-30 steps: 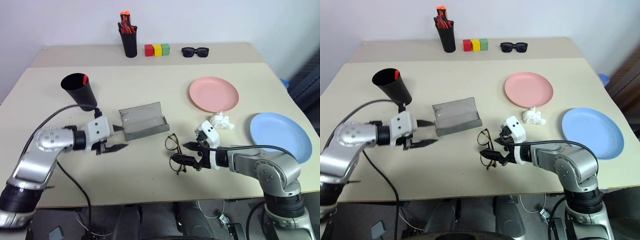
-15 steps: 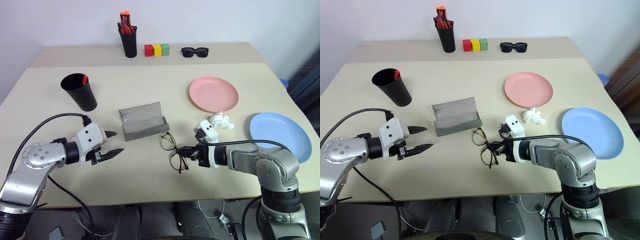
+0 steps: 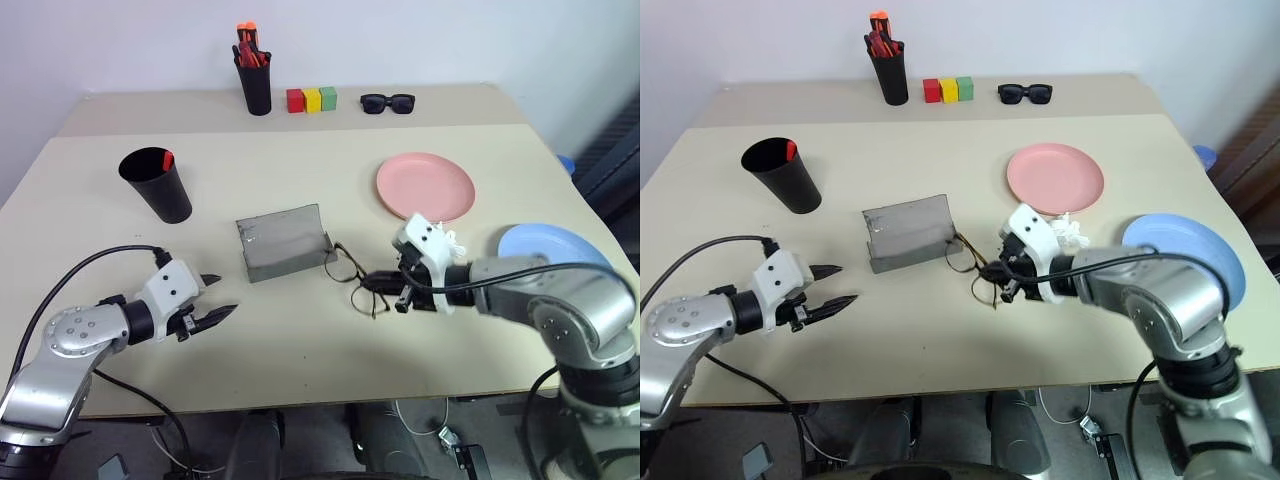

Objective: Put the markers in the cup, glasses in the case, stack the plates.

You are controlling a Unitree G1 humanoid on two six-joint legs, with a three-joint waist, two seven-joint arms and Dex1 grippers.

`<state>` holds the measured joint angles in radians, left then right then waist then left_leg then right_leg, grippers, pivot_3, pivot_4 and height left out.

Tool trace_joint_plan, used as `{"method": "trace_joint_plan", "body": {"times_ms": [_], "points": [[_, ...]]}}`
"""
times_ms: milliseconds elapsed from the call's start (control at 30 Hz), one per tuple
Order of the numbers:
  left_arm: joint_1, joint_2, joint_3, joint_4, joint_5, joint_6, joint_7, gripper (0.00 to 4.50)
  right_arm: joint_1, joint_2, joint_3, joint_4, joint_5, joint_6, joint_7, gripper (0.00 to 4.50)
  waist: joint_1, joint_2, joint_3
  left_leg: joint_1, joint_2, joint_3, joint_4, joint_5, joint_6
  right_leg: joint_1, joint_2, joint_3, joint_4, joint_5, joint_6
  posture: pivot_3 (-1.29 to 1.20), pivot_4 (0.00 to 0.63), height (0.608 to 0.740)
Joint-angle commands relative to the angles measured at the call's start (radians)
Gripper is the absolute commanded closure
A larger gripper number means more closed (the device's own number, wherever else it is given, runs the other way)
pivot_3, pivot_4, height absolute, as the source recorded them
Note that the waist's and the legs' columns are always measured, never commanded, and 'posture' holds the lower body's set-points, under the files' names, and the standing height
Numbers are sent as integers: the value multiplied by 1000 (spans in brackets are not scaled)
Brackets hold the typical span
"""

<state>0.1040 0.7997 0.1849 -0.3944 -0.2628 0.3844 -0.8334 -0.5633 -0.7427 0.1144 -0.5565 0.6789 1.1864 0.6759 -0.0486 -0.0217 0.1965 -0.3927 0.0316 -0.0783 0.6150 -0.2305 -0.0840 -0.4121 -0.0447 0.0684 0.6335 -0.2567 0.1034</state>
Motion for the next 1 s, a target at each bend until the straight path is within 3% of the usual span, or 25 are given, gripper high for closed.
{"method": "trace_joint_plan", "body": {"times_ms": [33, 200, 467, 700, 967, 1000], "points": [[16, -35, 74, 19, -31, -20, 32, 1550, -154, -13, 126, 72, -120, -217, 138, 4467, -1, 0, 0, 0, 0, 0, 0, 0, 0, 0, 0, 0, 0, 0, 0, 0, 150, 740], [37, -65, 88, 42, -26, -57, 42, 1550, -422, 122, 356, 505, -422, -638, 276, 4467, -9, 0, 0, 0, 0, 1, 0, 0, 0, 0, -1, 0, -1, 1, -1, 0, 150, 740], [53, -84, 131, 26, -60, -97, 38, 1550, -698, 433, 452, 1224, -636, -1107, 456, 4467, -21, 0, 0, 0, 0, 1, -2, 0, 0, -1, -1, 0, 0, 3, 3, 0, 150, 740], [155, -90, 200, -40, -70, -97, 50, 1550, -683, 446, 428, 1349, -659, -1253, 723, 4467, -20, 1, 0, -1, 0, 1, -3, 0, 0, -1, -1, 0, 1, 3, 3, 0, 150, 740], [183, -113, 194, -34, -67, -118, 74, 1550, -698, 484, 397, 1455, -725, -1293, 720, 4467, -23, 1, 1, 2, 0, 1, -1, 0, 0, -1, 0, 0, 6, 1, 0, 0, 150, 740], [177, -115, 194, -27, -68, -120, 74, 1550, -702, 489, 390, 1467, -733, -1298, 710, 4187, -22, 1, 1, 2, 0, 1, -1, 0, 0, -1, 0, 0, 6, 1, 0, 0, 150, 740]]}}
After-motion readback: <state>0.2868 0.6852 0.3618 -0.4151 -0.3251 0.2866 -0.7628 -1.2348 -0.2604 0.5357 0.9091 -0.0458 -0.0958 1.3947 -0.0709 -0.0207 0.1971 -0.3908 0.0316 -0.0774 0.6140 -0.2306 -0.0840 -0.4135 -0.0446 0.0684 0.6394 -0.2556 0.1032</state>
